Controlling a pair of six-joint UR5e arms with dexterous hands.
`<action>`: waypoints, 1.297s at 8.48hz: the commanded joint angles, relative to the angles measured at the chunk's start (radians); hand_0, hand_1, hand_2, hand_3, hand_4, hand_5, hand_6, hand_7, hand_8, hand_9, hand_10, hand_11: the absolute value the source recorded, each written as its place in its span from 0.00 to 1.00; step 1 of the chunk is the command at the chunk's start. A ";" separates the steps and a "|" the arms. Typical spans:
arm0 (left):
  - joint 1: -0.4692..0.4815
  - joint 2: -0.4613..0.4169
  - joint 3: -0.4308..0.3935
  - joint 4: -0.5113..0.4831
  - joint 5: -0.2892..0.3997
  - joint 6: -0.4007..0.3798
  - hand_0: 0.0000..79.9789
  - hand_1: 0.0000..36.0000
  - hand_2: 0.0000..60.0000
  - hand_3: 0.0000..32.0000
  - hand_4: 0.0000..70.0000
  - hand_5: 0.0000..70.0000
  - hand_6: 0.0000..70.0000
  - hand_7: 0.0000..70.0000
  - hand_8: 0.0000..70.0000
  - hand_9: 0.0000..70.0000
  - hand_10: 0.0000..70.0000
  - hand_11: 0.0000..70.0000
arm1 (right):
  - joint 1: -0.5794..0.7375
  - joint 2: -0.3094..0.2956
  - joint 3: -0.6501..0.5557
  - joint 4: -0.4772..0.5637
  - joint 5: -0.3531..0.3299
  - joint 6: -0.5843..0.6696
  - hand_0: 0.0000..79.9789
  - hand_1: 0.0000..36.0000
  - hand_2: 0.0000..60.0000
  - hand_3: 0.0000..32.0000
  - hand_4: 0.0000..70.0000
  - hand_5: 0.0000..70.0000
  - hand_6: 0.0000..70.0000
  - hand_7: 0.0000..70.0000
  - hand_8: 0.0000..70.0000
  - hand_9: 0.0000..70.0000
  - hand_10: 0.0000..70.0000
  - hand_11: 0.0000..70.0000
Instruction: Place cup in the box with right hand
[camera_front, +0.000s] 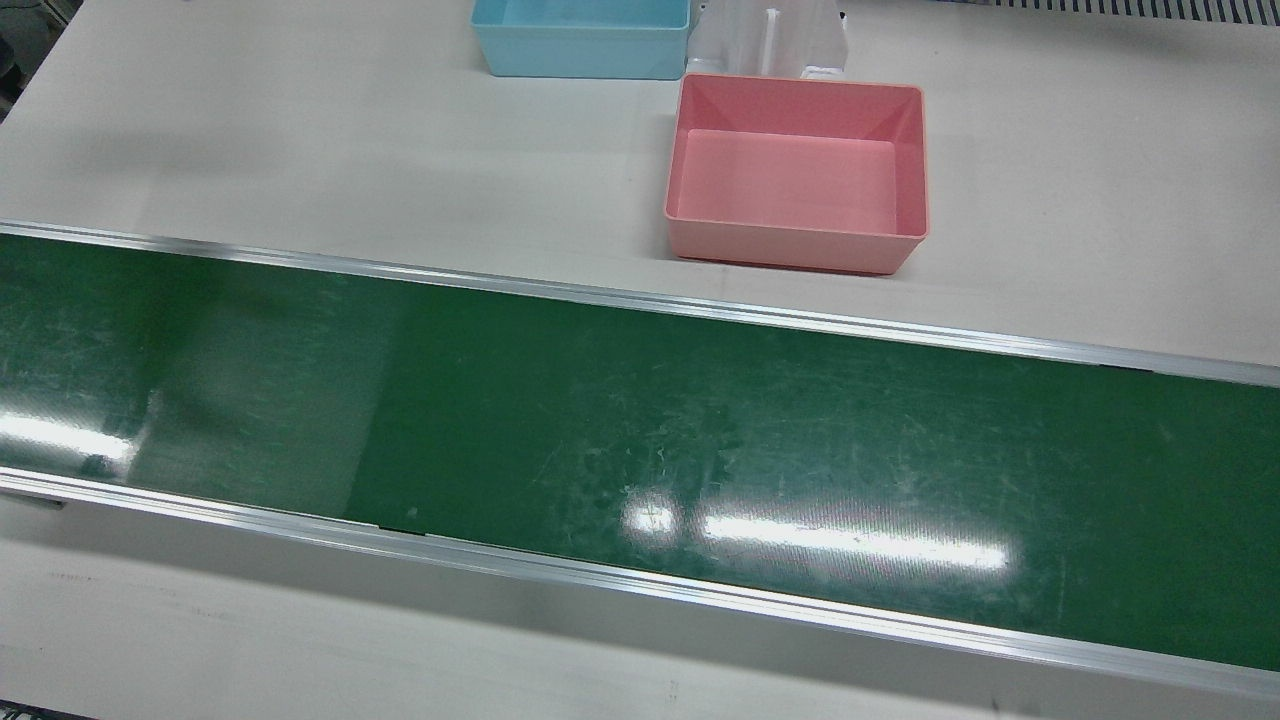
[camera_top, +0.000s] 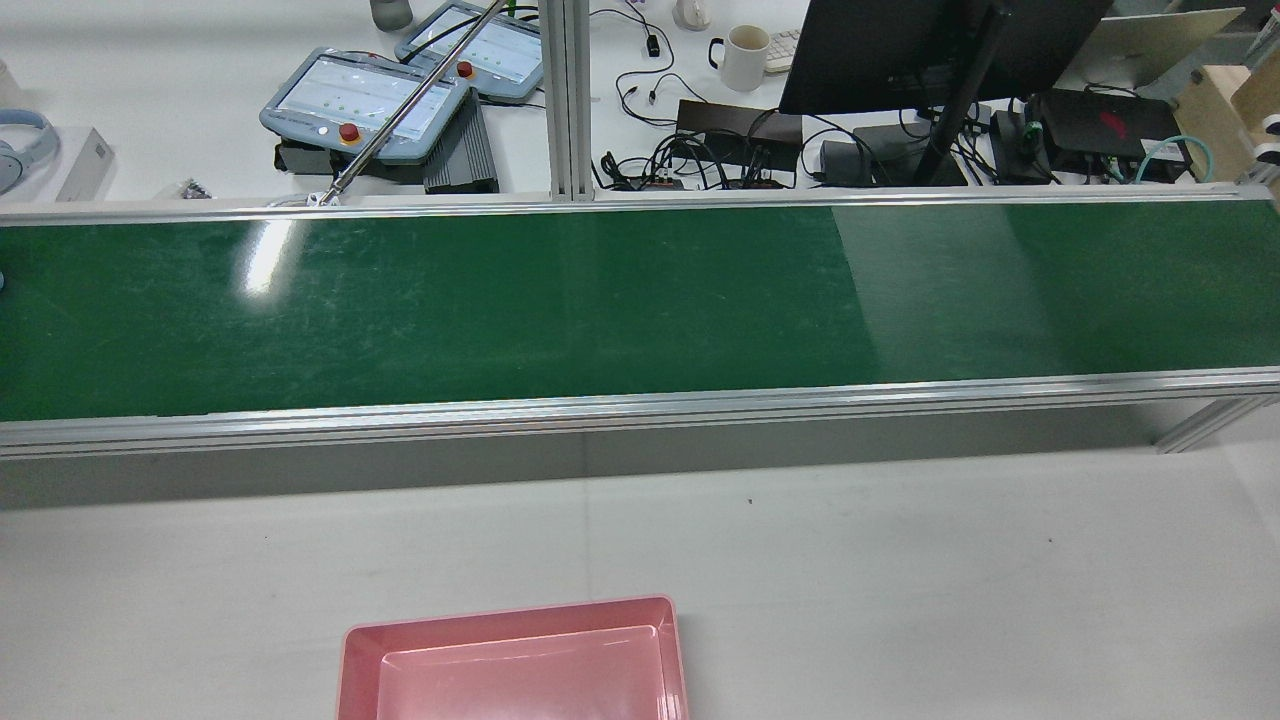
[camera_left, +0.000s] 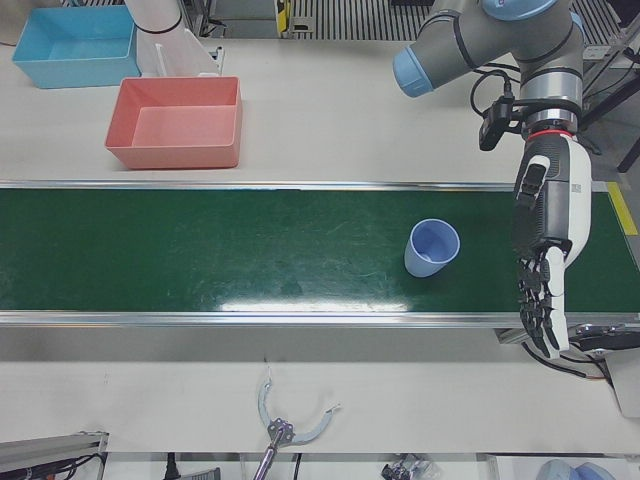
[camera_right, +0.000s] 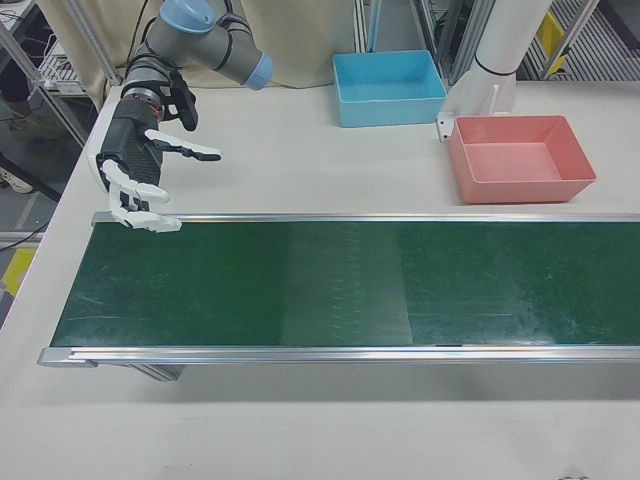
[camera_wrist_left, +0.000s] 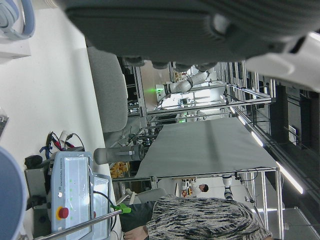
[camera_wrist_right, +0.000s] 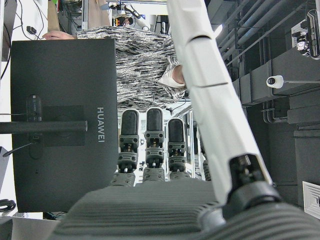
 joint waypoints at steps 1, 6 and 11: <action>-0.002 -0.004 -0.008 0.004 0.000 0.001 0.00 0.00 0.00 0.00 0.00 0.00 0.00 0.00 0.00 0.00 0.00 0.00 | -0.001 -0.003 0.002 -0.001 0.000 -0.005 1.00 1.00 0.00 0.00 0.07 0.25 0.17 0.50 0.36 0.42 0.30 0.49; -0.005 -0.005 -0.017 0.007 0.000 0.001 0.00 0.00 0.00 0.00 0.00 0.00 0.00 0.00 0.00 0.00 0.00 0.00 | -0.001 -0.003 -0.004 0.002 0.003 -0.005 1.00 0.93 0.00 0.00 0.10 0.23 0.17 0.53 0.37 0.43 0.31 0.50; -0.005 -0.005 -0.022 0.014 -0.008 0.001 0.00 0.00 0.00 0.00 0.00 0.00 0.00 0.00 0.00 0.00 0.00 0.00 | 0.002 -0.008 -0.002 0.019 0.000 -0.005 1.00 0.96 0.00 0.01 0.10 0.24 0.17 0.52 0.37 0.43 0.32 0.51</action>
